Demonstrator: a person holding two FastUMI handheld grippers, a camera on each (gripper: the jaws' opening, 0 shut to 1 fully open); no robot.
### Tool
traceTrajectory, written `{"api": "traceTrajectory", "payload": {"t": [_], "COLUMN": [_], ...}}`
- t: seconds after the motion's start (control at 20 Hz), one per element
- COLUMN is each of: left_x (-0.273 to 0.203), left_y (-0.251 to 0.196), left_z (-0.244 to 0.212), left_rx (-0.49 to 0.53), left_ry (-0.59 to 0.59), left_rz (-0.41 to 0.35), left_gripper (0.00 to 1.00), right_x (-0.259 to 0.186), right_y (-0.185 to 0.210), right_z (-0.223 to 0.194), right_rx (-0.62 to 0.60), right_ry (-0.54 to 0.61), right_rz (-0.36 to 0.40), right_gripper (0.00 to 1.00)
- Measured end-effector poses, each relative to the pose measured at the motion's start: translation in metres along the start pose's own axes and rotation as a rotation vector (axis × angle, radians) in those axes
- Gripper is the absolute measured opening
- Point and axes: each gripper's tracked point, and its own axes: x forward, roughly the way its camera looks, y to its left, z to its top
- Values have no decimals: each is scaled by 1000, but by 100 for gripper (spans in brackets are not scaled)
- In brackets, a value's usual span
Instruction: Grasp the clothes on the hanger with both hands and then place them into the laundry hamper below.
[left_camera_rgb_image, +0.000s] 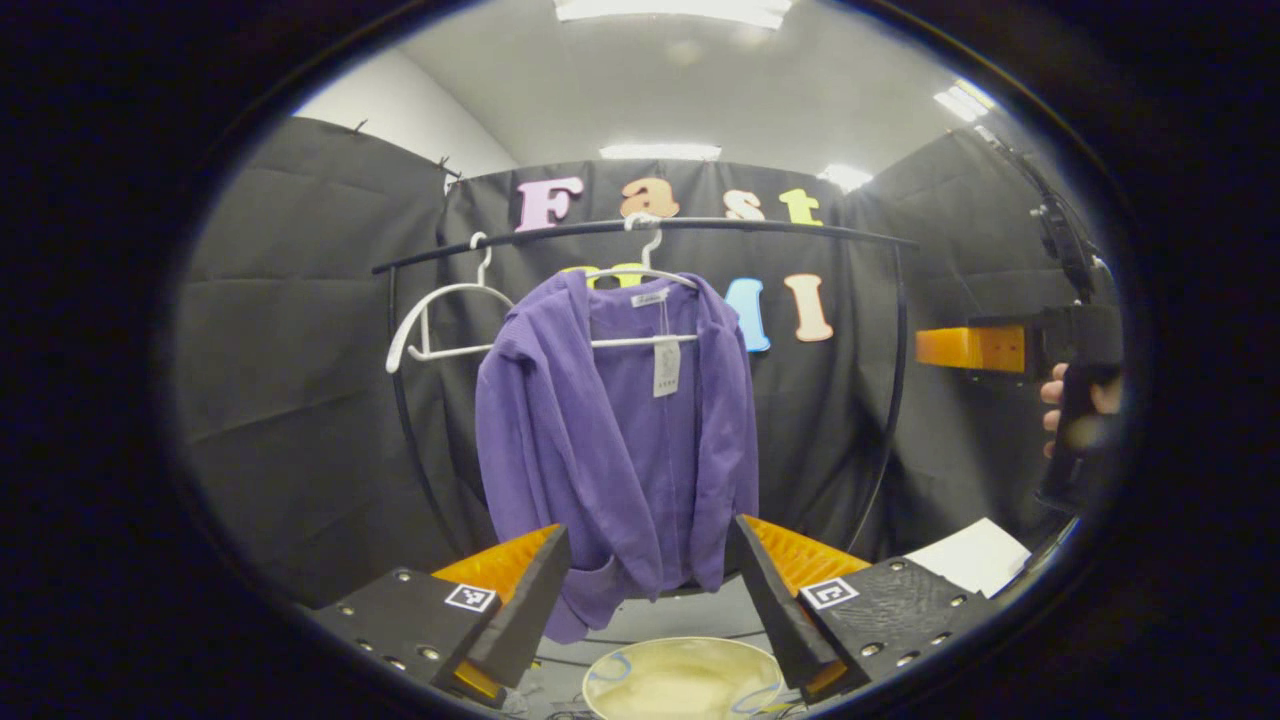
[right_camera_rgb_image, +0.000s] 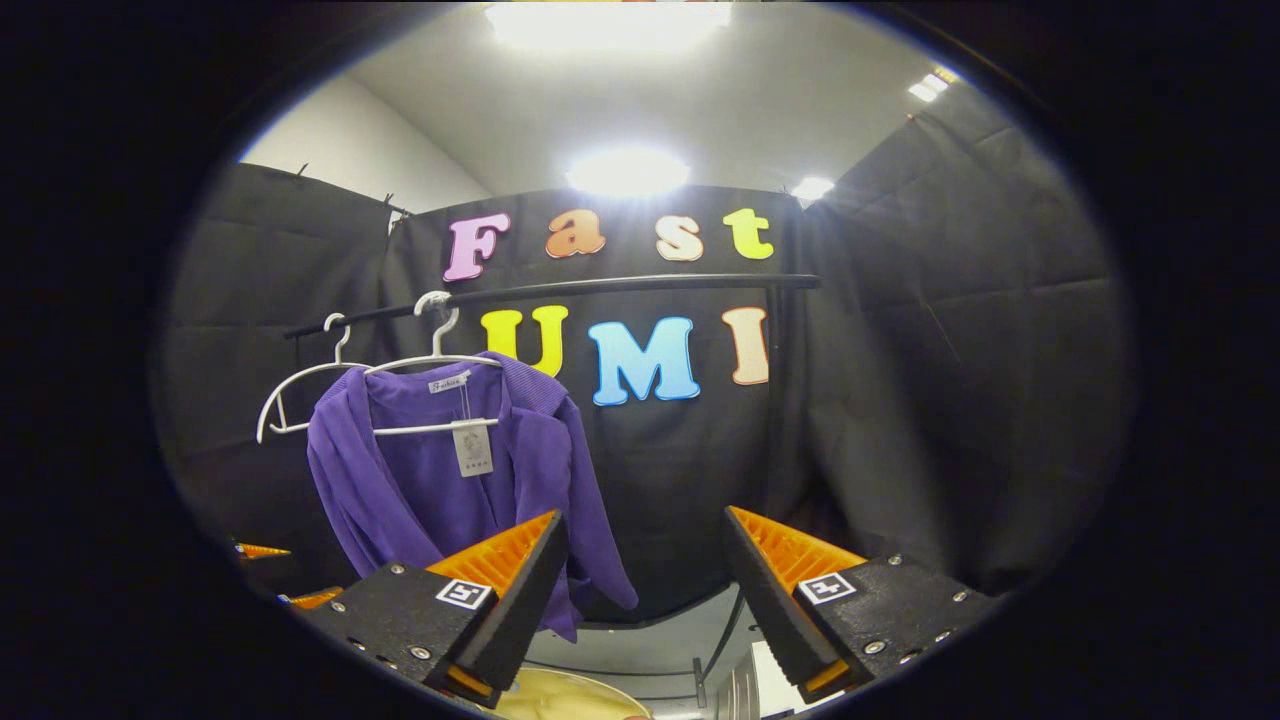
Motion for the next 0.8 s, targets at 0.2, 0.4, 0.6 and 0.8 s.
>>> {"api": "traceTrajectory", "payload": {"t": [0.2,0.4,0.6,0.8], "left_x": [23,46,66,107], "left_y": [26,40,58,64], "left_z": [22,46,74,91], "left_rx": [-43,-134,-194,-202], "left_ry": [-57,-72,-128,-139], "left_rz": [-9,8,78,133], "left_gripper": [98,93,93,93], "right_x": [17,47,92,142], "right_y": [34,61,88,110], "right_z": [17,33,39,43], "right_rx": [-17,-57,-23,-24], "right_ry": [27,5,20,7], "right_rz": [23,69,137,218], "right_gripper": [95,95,95,95]}}
